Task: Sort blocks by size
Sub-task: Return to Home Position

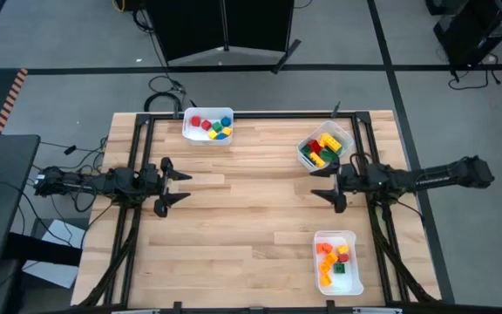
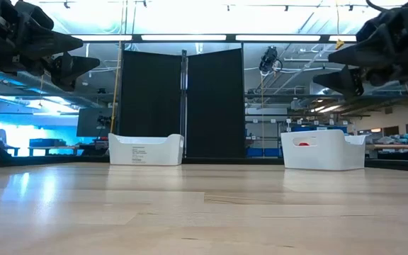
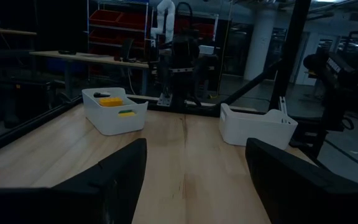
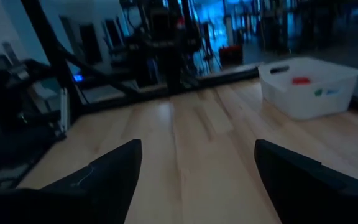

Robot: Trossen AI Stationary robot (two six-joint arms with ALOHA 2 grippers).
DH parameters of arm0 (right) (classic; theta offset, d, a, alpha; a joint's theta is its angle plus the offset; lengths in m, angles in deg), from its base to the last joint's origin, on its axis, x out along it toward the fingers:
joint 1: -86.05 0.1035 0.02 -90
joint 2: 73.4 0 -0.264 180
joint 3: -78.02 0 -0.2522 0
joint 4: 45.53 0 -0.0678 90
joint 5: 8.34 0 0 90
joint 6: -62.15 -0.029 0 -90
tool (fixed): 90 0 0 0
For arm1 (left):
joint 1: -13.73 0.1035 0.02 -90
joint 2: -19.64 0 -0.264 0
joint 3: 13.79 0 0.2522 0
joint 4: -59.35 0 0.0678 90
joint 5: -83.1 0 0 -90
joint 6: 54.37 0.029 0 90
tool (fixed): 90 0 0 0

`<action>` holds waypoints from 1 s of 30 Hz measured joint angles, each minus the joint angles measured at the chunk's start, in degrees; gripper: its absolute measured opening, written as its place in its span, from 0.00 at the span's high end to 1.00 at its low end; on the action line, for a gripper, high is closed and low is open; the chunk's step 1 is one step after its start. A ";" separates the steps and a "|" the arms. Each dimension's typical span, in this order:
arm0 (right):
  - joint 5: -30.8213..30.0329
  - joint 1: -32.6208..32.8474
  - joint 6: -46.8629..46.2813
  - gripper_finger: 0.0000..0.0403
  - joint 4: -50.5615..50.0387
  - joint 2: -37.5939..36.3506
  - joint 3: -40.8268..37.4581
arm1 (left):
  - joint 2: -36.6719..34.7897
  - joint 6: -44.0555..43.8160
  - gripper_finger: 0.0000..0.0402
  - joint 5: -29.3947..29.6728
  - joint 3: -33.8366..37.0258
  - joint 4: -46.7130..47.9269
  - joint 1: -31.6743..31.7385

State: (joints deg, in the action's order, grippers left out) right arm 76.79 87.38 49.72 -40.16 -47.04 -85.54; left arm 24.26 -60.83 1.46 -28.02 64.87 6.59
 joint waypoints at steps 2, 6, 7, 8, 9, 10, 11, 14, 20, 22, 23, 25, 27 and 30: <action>0.02 0.00 0.26 0.20 3.04 -1.53 -1.90 | 0.00 0.00 0.30 -0.02 0.02 0.00 0.00; 0.07 0.00 1.05 0.19 2.67 -3.44 -2.29 | 0.00 -0.01 0.30 0.00 0.02 0.02 0.00; 0.29 0.00 1.58 0.20 2.67 -3.80 -2.29 | 0.00 0.00 0.30 0.00 0.01 0.00 -0.01; 0.49 0.00 1.92 0.20 2.68 -4.22 -2.29 | 0.01 0.00 0.30 -0.01 0.01 0.02 -0.01; 0.50 0.00 2.09 0.20 2.69 -4.60 -2.29 | 0.02 0.00 0.30 -0.02 0.02 0.02 0.00; 0.50 0.00 2.23 0.20 2.67 -4.97 -2.29 | 0.00 0.00 0.30 -0.01 0.01 0.00 0.00; 0.50 0.00 2.43 0.20 2.67 -5.26 -2.29 | 0.00 0.00 0.30 0.00 0.02 0.02 0.00; 0.53 0.00 2.50 0.20 0.79 -6.32 -2.25 | 0.00 -0.02 0.30 0.00 0.02 0.00 0.00; 1.09 0.00 2.08 0.19 -2.93 -9.54 -2.25 | 0.00 0.00 0.30 -0.01 0.00 0.01 -0.01; 1.14 0.00 2.08 0.19 -3.96 -11.16 -2.25 | 0.02 0.00 0.30 0.00 0.02 0.02 0.00; 1.14 0.00 2.11 0.20 -4.79 -12.10 -2.23 | 0.00 -0.02 0.30 -0.02 0.02 0.00 0.00; 1.14 0.00 1.93 0.20 -7.40 -14.12 -2.23 | 0.00 0.00 0.30 -0.01 0.01 0.02 -0.02; 1.16 0.00 1.50 0.20 -9.96 -16.36 -2.23 | 0.00 0.00 0.30 -0.02 0.02 0.01 -0.01; 1.18 0.00 1.06 0.20 -13.34 -19.66 -2.23 | 0.00 0.00 0.30 0.00 0.01 0.02 0.00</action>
State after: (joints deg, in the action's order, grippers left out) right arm 77.97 87.38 50.77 -53.50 -66.70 -87.77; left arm 24.26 -60.83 1.46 -28.01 64.88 6.59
